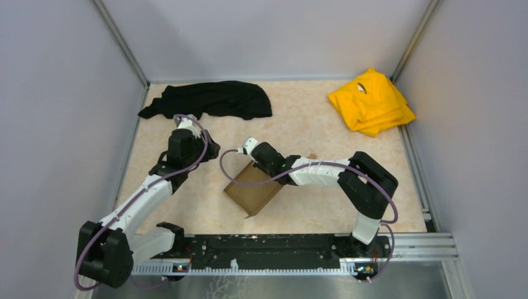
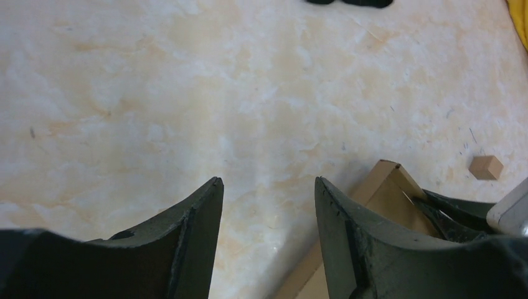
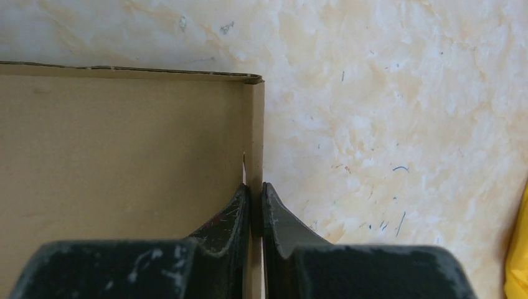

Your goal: Fold the paper box

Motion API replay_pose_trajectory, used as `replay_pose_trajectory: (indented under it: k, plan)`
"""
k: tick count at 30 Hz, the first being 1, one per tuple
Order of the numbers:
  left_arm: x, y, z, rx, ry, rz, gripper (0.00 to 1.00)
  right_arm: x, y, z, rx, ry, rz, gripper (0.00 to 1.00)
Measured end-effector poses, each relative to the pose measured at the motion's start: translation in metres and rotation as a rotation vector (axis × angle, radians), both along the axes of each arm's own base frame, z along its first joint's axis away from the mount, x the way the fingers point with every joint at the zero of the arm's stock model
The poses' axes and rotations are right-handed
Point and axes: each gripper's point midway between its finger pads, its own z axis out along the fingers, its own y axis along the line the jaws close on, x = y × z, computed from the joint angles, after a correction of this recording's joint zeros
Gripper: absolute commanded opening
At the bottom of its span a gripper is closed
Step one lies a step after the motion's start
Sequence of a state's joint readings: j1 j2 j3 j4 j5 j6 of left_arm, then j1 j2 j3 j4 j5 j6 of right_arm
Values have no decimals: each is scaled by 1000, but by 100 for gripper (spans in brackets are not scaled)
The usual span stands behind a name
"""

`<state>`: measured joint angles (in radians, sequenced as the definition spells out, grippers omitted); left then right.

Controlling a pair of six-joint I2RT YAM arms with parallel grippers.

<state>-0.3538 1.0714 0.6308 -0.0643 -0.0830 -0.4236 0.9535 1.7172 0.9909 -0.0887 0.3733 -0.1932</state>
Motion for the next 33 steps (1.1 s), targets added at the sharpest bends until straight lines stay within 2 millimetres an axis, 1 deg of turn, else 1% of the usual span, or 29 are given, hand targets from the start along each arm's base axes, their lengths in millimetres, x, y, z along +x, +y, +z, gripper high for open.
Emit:
replay_pose_trajectory:
  k: [2, 5, 9, 12, 14, 22, 33]
  plan:
    - [4, 13, -4, -17, 7, 43, 63, 2, -3, -5, -47, -12, -2, 0]
    - [8, 26, -8, -57, 14, 83, 62, 5, -9, -13, -114, -29, -3, 0]
    - [13, 33, -19, -104, 32, 95, 61, 12, -13, -15, -175, -56, 4, 0]
    - [11, 33, -30, -123, 58, 83, 60, 16, -11, -13, -197, -75, 16, 0]
    - [9, 31, -34, -136, 68, 72, 60, 17, -11, -12, -206, -81, 26, 0]
    - [12, 26, -28, -172, 39, 44, 60, 16, -3, -9, -187, -82, 79, 0]
    - [11, 26, -30, -182, 39, 36, 60, 9, 7, 20, -89, -110, 146, 0]
